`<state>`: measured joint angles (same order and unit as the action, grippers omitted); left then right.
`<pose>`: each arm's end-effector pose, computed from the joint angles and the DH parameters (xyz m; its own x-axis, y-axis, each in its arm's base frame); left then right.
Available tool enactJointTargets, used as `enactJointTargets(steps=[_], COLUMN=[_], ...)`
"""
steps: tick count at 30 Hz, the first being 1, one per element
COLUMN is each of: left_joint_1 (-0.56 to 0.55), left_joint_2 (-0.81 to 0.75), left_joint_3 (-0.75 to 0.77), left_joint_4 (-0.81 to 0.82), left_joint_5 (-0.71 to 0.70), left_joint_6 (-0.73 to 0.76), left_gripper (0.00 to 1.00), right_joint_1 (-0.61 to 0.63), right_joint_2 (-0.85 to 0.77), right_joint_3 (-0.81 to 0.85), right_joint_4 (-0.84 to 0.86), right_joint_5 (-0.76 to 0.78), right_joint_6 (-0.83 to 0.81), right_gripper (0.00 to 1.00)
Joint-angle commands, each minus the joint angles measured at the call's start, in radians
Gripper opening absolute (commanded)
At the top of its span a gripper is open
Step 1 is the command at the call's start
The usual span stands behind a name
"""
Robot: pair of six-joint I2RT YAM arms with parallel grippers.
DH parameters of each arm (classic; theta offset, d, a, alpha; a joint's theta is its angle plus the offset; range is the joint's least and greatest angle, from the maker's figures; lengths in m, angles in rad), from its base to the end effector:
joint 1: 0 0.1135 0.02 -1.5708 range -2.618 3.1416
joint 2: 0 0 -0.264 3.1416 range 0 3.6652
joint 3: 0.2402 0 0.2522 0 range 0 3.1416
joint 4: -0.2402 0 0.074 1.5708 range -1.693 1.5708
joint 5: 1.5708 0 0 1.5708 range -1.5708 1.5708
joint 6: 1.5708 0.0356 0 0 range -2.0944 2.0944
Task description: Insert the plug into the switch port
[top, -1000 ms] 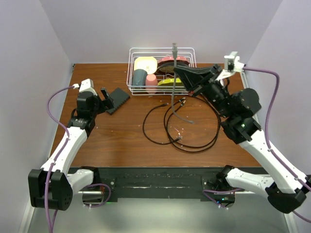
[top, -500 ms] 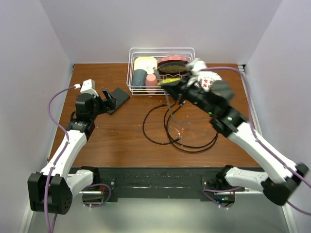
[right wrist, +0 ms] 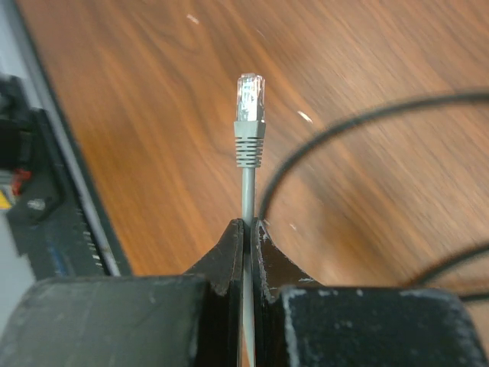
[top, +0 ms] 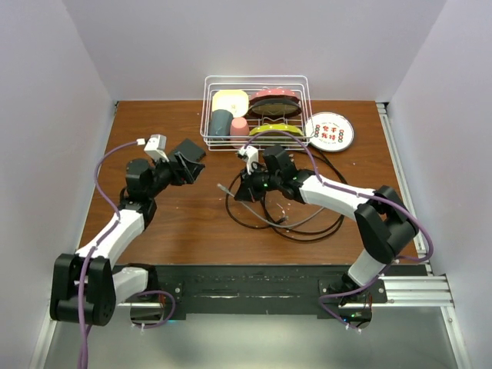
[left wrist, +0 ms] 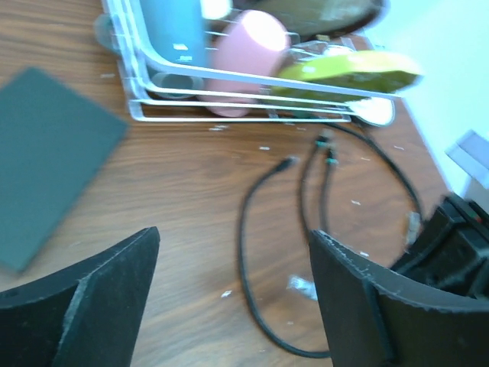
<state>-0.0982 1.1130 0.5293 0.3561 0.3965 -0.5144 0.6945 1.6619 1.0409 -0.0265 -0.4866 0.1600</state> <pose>0.2423 -0.0377 0.2413 -0.4242 -0.4142 -0.8053 0.2942 0.7779 -0.5552 0.2677 0.2446 0.2191 -0.5933 -0.3109 -0.7425 -0.7676 0.4964 0.4055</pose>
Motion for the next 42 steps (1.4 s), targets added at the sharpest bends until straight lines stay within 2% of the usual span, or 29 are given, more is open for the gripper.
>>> enactJointTargets(steps=[1,5,11,18,32,34,35,37,38,40,41,42], left_joint_1=[0.008,0.008,0.006,0.005,-0.038,-0.047,-0.054,-0.066,-0.069,-0.075,-0.077,-0.078], left_joint_2=[0.065,0.125,0.139,0.145,0.162,0.16,0.16,0.16,0.163,0.162,0.162,0.163], left_joint_3=[-0.022,-0.031,-0.048,-0.028,-0.017,-0.017,-0.017,-0.012,-0.009,-0.008,-0.006,-0.006], left_joint_4=[0.259,0.395,0.477,0.409,0.443,0.458,0.461,0.465,0.465,0.468,0.472,0.475], left_joint_5=[0.238,0.346,0.43,0.42,0.441,0.446,0.447,0.453,0.455,0.45,0.449,0.446], left_joint_6=[-0.058,-0.087,-0.101,-0.059,-0.067,-0.075,-0.076,-0.07,-0.07,-0.073,-0.076,-0.084], left_gripper=[0.78,0.73,0.68,0.67,0.62,0.56,0.48,0.4,0.31,0.2,0.08,0.03], right_joint_1=[0.002,0.002,0.002,0.002,0.0,0.002,0.002,0.002,0.002,0.002,0.003,0.002], right_joint_2=[-0.033,-0.033,-0.045,-0.093,-0.126,-0.129,-0.132,-0.136,-0.137,-0.134,-0.134,-0.133], right_joint_3=[0.031,0.03,0.028,0.013,0.001,-0.001,-0.002,-0.007,-0.007,-0.007,-0.007,-0.008], right_joint_4=[0.143,0.157,0.166,0.21,0.234,0.235,0.237,0.243,0.246,0.246,0.246,0.246], right_joint_5=[-0.116,-0.115,-0.103,-0.073,-0.078,-0.075,-0.073,-0.072,-0.072,-0.076,-0.076,-0.076], right_joint_6=[0.035,0.049,0.055,0.081,0.108,0.108,0.11,0.113,0.115,0.115,0.115,0.115], right_gripper=[0.0,0.0,0.0,0.0,0.0,0.0,0.0,0.0,0.0,0.0,0.0,0.0])
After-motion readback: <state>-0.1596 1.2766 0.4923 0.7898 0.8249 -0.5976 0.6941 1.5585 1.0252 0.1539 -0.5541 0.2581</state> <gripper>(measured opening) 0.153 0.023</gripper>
